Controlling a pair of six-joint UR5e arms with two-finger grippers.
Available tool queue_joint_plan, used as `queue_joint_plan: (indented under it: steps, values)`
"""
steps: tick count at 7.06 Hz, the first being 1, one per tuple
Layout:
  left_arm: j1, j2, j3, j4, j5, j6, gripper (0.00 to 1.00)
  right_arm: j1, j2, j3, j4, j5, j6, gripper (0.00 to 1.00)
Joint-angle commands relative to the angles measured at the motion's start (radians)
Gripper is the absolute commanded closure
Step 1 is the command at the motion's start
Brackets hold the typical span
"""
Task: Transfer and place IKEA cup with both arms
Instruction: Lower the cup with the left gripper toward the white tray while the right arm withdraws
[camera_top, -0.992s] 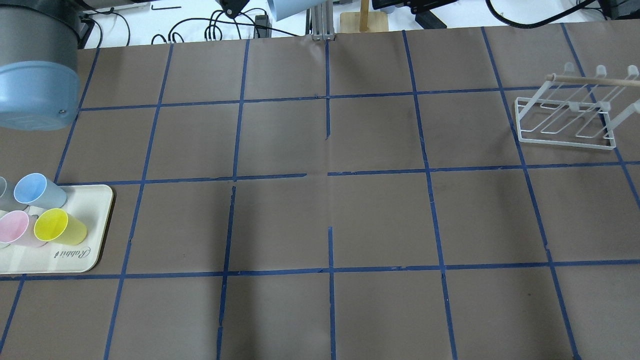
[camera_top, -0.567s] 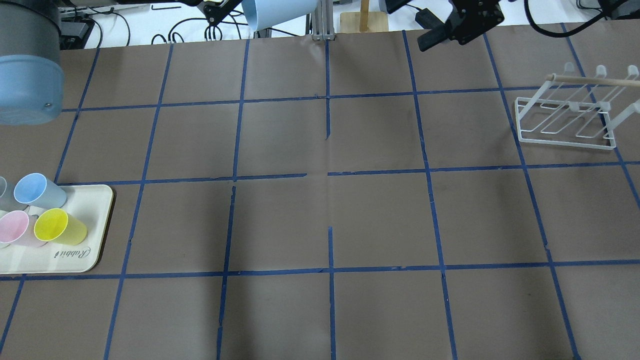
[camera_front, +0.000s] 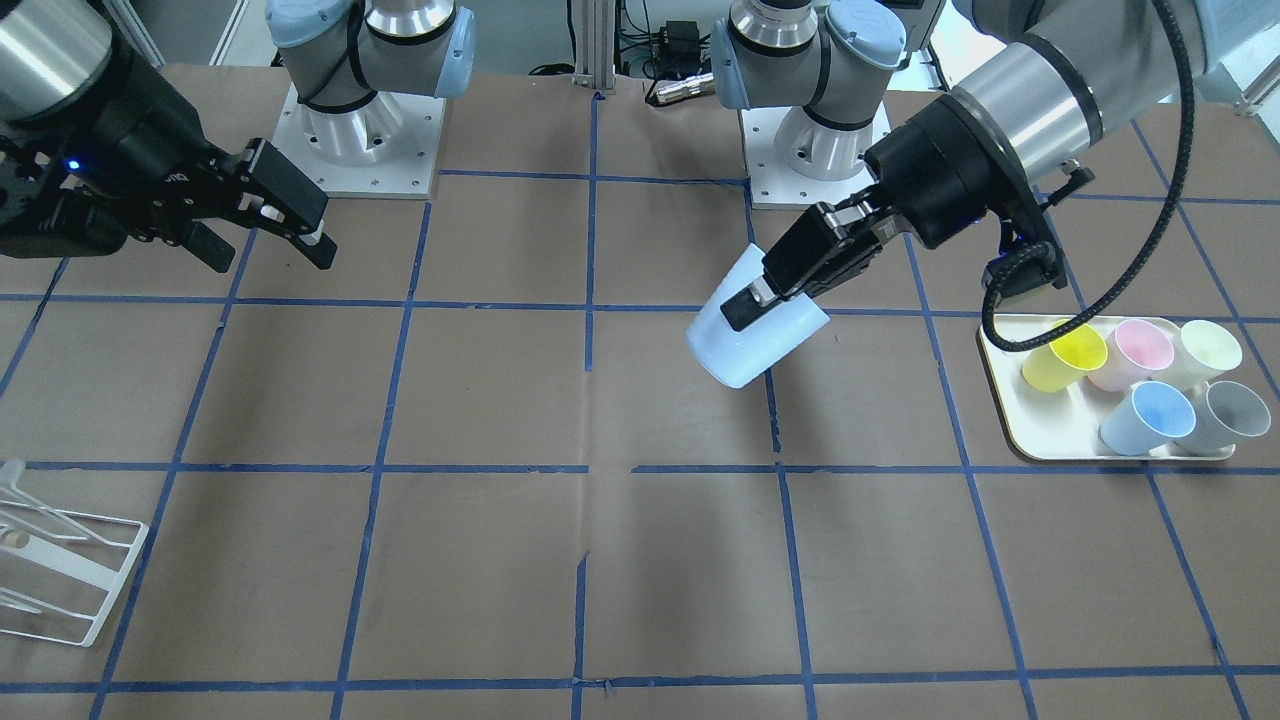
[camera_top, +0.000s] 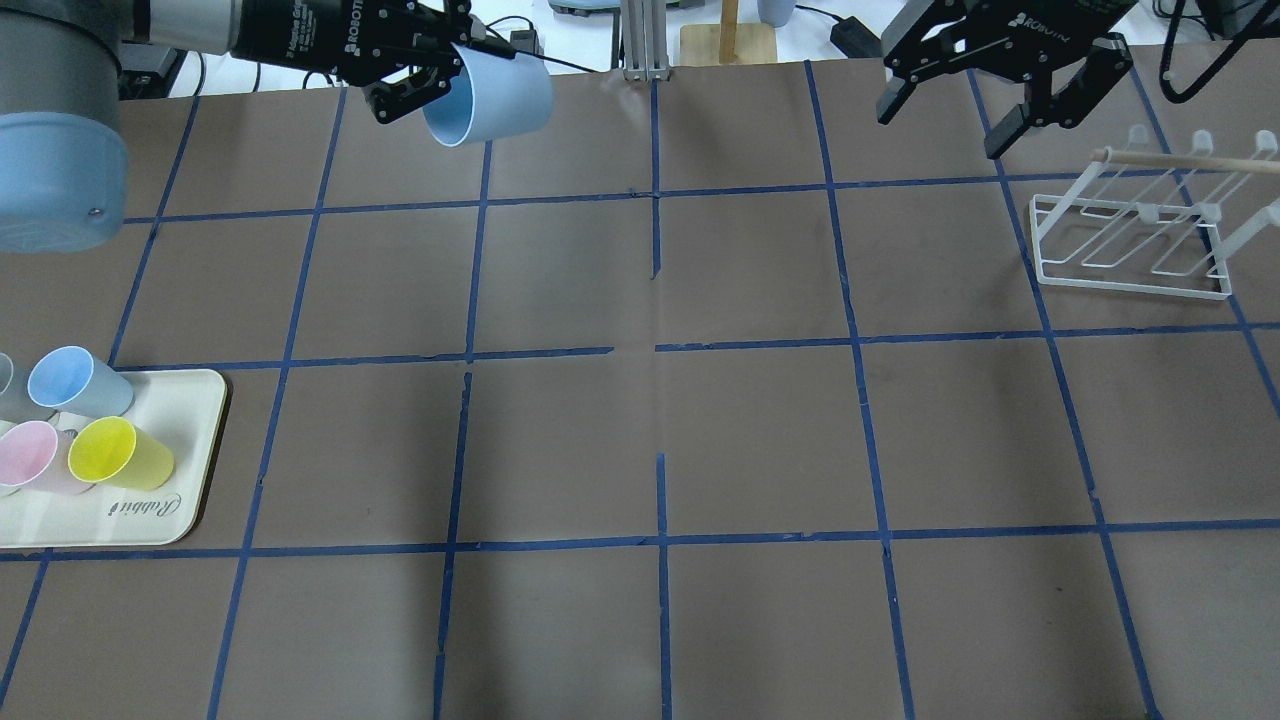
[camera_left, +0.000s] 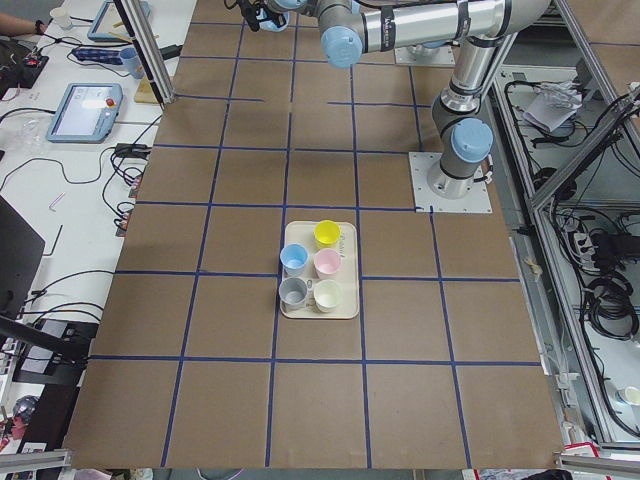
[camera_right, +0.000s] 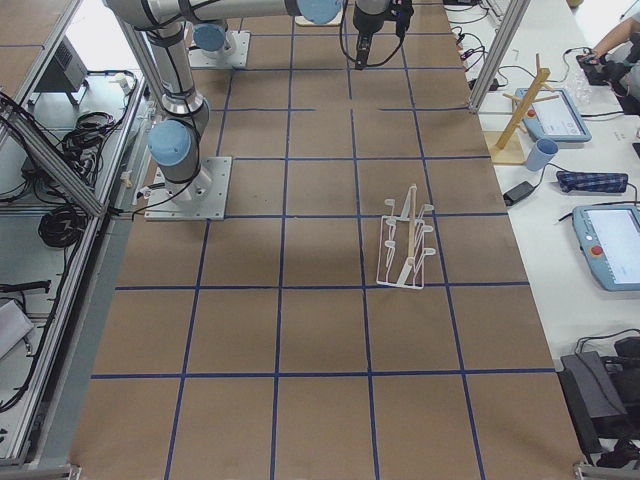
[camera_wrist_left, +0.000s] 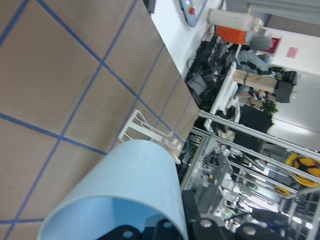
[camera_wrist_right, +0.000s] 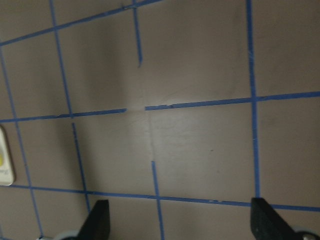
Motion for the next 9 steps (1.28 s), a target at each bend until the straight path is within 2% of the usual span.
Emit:
queue_joint_plan:
  steps: [1, 2, 4, 6, 9]
  values:
    - [0.002, -0.001, 0.010, -0.124, 0.290, 0.275, 1.00, 0.112, 0.044, 0.005, -0.094, -0.144, 0.125, 0.00]
    - [0.007, 0.002, 0.015, -0.210, 0.406, 0.386, 1.00, 0.120, 0.047, 0.010, -0.102, -0.147, 0.166, 0.00]
    - [0.094, -0.002, 0.000, -0.258, 0.613, 0.655, 1.00, 0.120, 0.041, 0.011, -0.105, -0.149, 0.148, 0.00]
    - [0.165, -0.024, -0.007, -0.310, 0.790, 0.884, 1.00, 0.121, 0.034, 0.020, -0.102, -0.187, 0.137, 0.00]
    - [0.266, -0.125, -0.016, -0.321, 0.902, 1.093, 1.00, 0.123, -0.017, 0.097, -0.108, -0.189, 0.117, 0.00]
